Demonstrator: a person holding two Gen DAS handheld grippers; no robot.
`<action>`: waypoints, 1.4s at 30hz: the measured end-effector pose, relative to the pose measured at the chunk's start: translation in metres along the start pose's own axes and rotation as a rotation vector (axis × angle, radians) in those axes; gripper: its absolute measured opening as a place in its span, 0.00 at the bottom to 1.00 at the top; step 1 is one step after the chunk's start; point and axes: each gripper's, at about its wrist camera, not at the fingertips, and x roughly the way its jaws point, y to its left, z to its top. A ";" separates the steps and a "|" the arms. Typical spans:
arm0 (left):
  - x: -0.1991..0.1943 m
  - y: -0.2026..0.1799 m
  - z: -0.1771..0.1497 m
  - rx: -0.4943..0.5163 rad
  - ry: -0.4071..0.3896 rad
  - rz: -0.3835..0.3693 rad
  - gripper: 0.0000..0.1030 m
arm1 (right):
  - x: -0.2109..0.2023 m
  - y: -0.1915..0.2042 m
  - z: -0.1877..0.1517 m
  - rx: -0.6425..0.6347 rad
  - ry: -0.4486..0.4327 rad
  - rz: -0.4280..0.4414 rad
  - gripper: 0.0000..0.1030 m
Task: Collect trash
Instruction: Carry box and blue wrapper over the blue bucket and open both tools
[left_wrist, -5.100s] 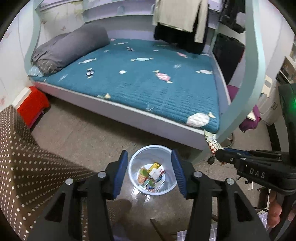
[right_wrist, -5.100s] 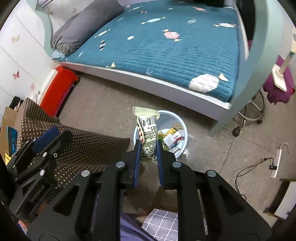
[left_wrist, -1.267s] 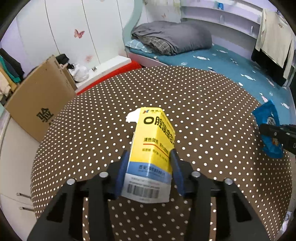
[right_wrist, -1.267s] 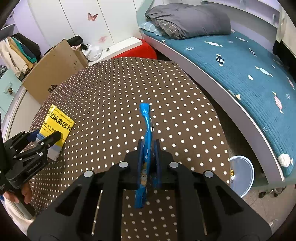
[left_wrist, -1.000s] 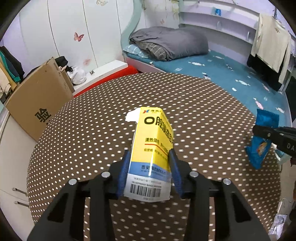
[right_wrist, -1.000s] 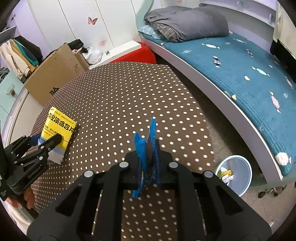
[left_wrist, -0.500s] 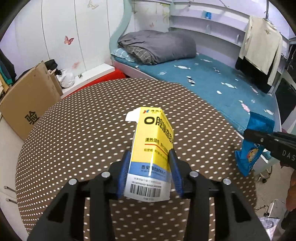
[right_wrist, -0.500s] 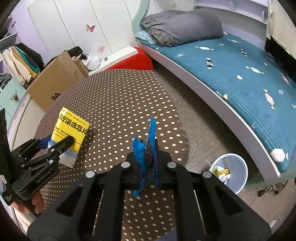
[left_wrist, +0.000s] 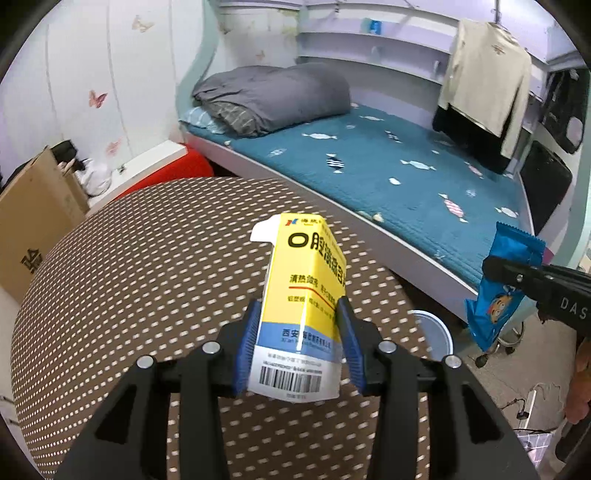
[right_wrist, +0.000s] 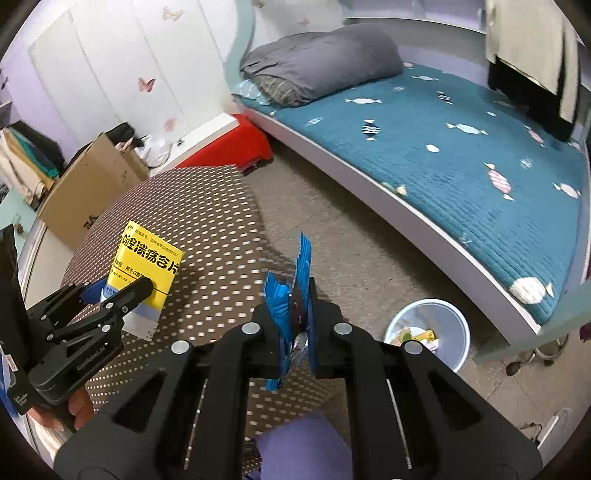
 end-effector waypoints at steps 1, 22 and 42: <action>0.002 -0.006 0.001 0.007 0.001 -0.006 0.40 | -0.002 -0.007 0.000 0.011 -0.002 -0.006 0.08; 0.047 -0.153 0.019 0.175 0.052 -0.162 0.41 | -0.033 -0.135 -0.020 0.230 -0.013 -0.140 0.09; 0.099 -0.286 0.012 0.329 0.137 -0.261 0.68 | -0.042 -0.237 -0.057 0.443 0.001 -0.215 0.09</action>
